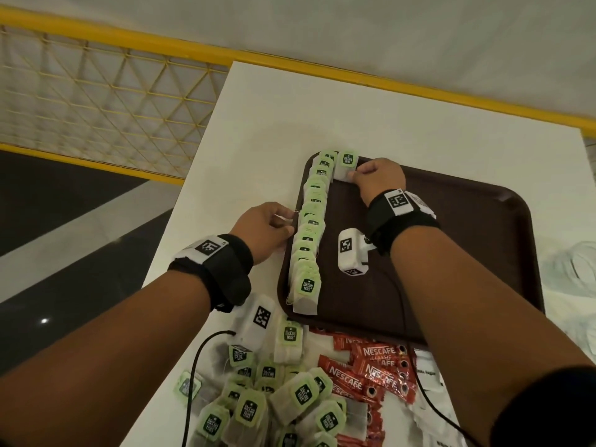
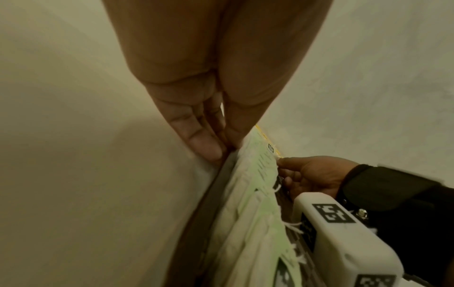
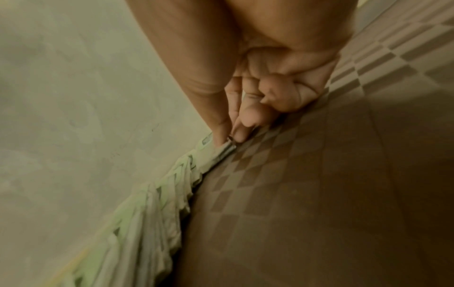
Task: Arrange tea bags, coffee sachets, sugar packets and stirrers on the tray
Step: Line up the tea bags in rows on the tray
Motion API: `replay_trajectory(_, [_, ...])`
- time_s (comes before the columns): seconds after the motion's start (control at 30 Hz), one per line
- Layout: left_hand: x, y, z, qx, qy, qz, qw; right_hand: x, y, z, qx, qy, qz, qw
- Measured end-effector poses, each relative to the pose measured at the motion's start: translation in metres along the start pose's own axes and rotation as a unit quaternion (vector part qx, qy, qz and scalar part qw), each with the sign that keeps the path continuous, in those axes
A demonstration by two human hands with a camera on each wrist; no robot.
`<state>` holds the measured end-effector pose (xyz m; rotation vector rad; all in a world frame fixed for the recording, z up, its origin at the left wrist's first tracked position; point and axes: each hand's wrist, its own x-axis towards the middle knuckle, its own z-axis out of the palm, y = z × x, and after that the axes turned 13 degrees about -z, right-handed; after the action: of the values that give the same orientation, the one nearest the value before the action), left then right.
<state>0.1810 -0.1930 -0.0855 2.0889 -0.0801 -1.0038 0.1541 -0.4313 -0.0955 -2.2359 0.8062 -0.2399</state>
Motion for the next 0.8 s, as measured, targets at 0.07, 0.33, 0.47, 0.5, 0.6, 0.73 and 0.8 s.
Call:
replay_trajectory(0.07, [0.000, 0.000, 0.000, 0.004, 0.005, -0.002, 1.000, -0.001, 0.001, 0.000, 0.002, 0.012, 0.006, 1.000])
replay_trajectory(0.33, [-0.020, 0.007, -0.018, 0.017, 0.036, 0.007, 0.999, -0.051, -0.022, -0.027, 0.001, -0.048, -0.069, 0.996])
replay_trajectory(0.47, [-0.045, 0.005, -0.030, 0.052, 0.019, 0.020, 0.998, -0.112, -0.045, -0.040, 0.012, -0.183, -0.132, 0.974])
replay_trajectory(0.5, [-0.053, 0.002, -0.032, 0.066, 0.008, 0.021, 0.998, -0.128, -0.048, -0.041, 0.002, -0.217, -0.144, 0.966])
replay_trajectory(0.6, [-0.076, -0.016, -0.034, 0.142, -0.033, 0.017, 0.989, -0.175, -0.049, -0.041, -0.039, -0.315, -0.161, 0.935])
replay_trajectory(0.73, [-0.099, -0.050, -0.038, 0.320, -0.047, 0.032, 0.946, -0.227, -0.043, -0.039, -0.123, -0.413, -0.158, 0.888])
replay_trajectory(0.8, [-0.110, -0.063, -0.040, 0.373, -0.049, 0.028, 0.926, -0.243, -0.037, -0.035, -0.163, -0.421, -0.155, 0.879])
